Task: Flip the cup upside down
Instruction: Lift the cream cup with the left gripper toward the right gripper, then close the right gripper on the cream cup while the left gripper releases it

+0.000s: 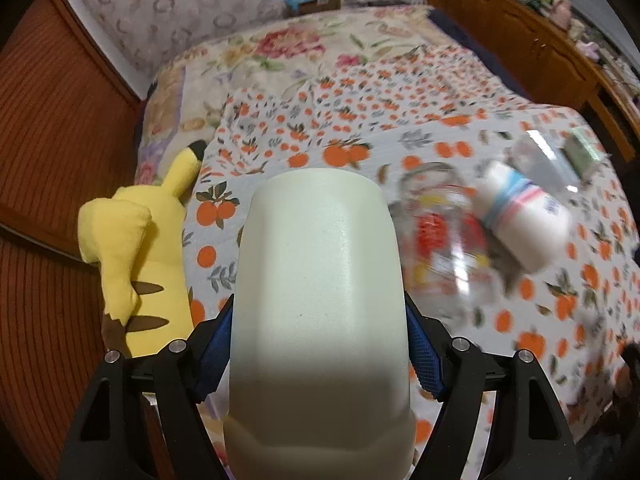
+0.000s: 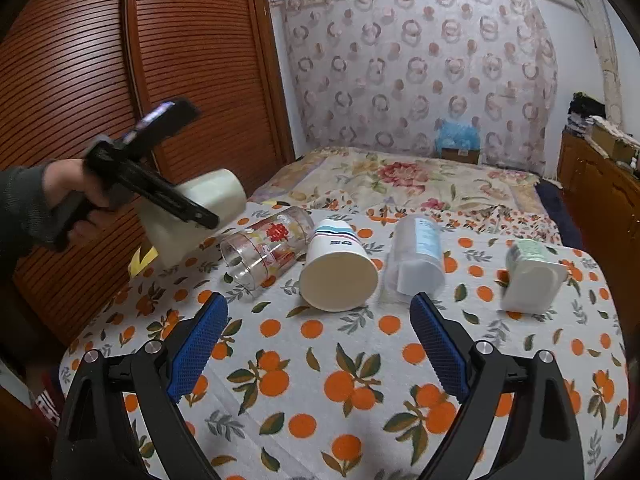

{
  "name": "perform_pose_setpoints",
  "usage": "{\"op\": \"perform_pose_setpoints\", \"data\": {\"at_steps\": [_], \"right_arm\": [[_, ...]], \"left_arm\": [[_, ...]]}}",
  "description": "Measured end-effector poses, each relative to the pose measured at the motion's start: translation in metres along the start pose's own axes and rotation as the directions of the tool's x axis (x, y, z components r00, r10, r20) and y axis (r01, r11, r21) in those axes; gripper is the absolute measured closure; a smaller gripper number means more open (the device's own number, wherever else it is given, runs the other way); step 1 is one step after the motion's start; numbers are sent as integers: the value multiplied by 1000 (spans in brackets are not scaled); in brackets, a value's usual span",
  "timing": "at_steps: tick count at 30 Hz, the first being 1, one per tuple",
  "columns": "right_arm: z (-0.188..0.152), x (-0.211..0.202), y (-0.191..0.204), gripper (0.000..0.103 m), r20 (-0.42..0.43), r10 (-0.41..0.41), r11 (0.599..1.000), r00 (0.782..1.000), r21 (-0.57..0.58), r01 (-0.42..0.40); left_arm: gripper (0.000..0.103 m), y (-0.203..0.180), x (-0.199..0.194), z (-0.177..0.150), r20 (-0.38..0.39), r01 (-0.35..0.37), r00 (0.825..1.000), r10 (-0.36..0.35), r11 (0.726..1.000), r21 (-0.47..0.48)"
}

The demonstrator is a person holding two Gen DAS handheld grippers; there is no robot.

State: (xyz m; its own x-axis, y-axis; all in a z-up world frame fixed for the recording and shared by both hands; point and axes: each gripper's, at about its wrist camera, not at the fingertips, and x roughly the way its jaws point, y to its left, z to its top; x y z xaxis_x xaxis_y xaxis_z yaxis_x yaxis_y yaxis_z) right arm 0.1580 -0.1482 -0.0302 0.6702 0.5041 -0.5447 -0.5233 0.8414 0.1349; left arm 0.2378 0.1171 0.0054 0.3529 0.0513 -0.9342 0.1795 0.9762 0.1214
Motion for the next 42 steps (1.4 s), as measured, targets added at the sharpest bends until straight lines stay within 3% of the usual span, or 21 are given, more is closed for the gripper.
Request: {"op": "perform_pose_setpoints", "data": {"at_steps": [9, 16, 23, 36, 39, 42], "right_arm": [[-30, -35, -33, 9, 15, -99, 994, 995, 41, 98], [-52, -68, -66, 9, 17, -187, 978, 982, 98, 184], [-61, -82, -81, 9, 6, -227, 969, 974, 105, 225], [-74, -85, -95, 9, -29, -244, 963, 969, 115, 246], [-71, -86, -97, 9, -33, -250, 961, 968, 113, 252], [-68, -86, -98, 9, -35, -253, 961, 967, 110, 255]], "left_arm": [[30, -82, -47, -37, 92, 115, 988, -123, 990, 82], [30, -153, -45, -51, 111, 254, 959, -262, 964, 85], [30, -212, -26, -55, 85, 318, 942, -325, 944, 83], [30, -226, 7, -54, 35, 295, 955, -296, 955, 24], [30, -225, -1, -54, 71, 282, 956, -285, 958, 43], [30, -221, -13, -54, 112, 301, 946, -304, 953, 44]]}}
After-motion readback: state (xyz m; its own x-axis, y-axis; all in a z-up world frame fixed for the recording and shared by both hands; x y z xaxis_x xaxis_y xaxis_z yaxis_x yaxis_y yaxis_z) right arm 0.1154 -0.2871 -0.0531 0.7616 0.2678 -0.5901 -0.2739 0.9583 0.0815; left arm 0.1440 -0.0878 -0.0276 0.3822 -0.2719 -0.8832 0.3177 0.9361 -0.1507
